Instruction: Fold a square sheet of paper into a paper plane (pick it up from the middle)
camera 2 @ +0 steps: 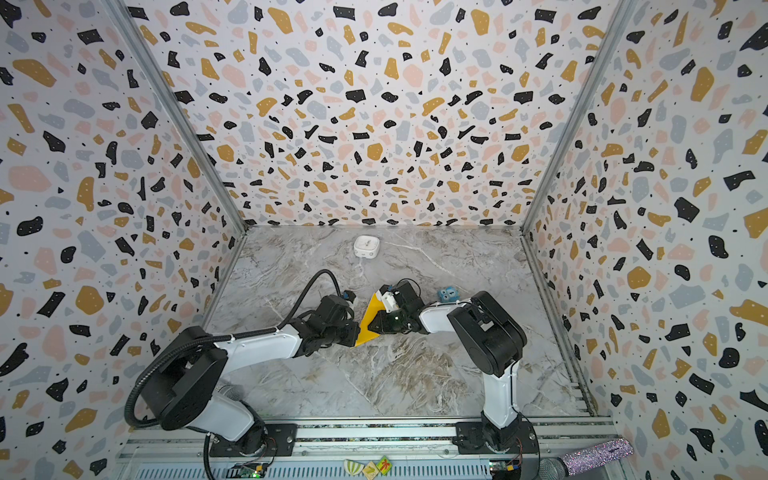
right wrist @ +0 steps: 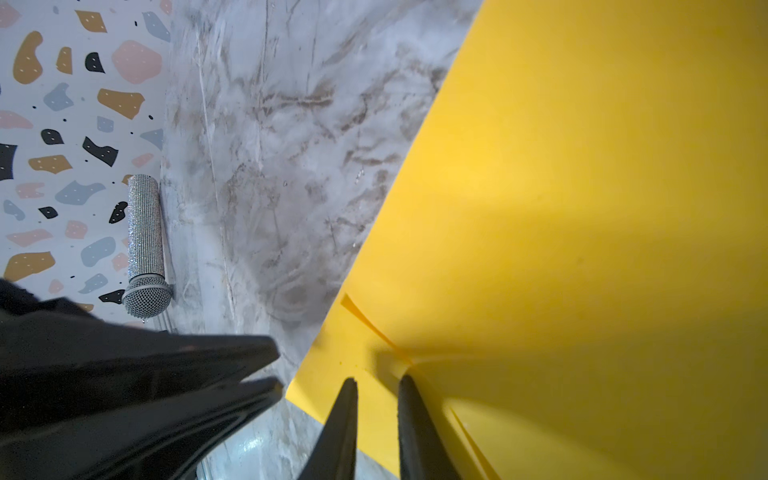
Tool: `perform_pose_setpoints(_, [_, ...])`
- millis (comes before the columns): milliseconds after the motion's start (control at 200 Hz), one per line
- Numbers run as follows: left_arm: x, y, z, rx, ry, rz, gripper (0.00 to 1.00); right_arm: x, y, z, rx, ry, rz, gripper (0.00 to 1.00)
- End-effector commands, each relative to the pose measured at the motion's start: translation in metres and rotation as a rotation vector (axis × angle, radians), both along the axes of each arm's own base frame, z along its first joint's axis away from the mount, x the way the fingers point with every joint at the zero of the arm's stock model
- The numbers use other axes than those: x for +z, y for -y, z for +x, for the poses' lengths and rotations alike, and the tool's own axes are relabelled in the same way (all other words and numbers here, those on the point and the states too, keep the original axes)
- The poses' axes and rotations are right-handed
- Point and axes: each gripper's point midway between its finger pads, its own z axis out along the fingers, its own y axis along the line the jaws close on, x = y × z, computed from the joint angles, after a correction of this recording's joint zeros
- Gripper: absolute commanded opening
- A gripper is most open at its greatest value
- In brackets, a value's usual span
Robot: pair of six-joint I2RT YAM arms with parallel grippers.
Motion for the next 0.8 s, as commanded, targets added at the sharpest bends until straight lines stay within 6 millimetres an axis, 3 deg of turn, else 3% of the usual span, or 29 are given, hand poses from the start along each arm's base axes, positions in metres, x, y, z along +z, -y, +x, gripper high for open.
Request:
perform_pose_setpoints(0, [0.01, 0.012, 0.002, -0.002, 0.023, -0.081, 0.14, -0.005, 0.004, -0.003, -0.014, -0.029, -0.028, 0.21])
perform_pose_setpoints(320, [-0.01, 0.014, 0.026, 0.06, 0.013, -0.007, 0.0, 0.002, 0.002, -0.003, -0.004, -0.031, -0.001, 0.19])
perform_pose_setpoints(491, [-0.02, 0.004, 0.027, 0.107, -0.005, 0.048, 0.0, 0.029, 0.006, 0.0, -0.027, 0.003, 0.09, 0.2])
perform_pose_setpoints(606, [-0.035, -0.002, 0.019, 0.125, -0.055, 0.067, 0.0, 0.052, 0.023, 0.004, -0.093, 0.03, 0.167, 0.27])
perform_pose_setpoints(796, [-0.049, -0.005, 0.008, 0.133, -0.126, 0.076, 0.0, 0.042, 0.059, -0.005, -0.214, -0.014, 0.124, 0.44])
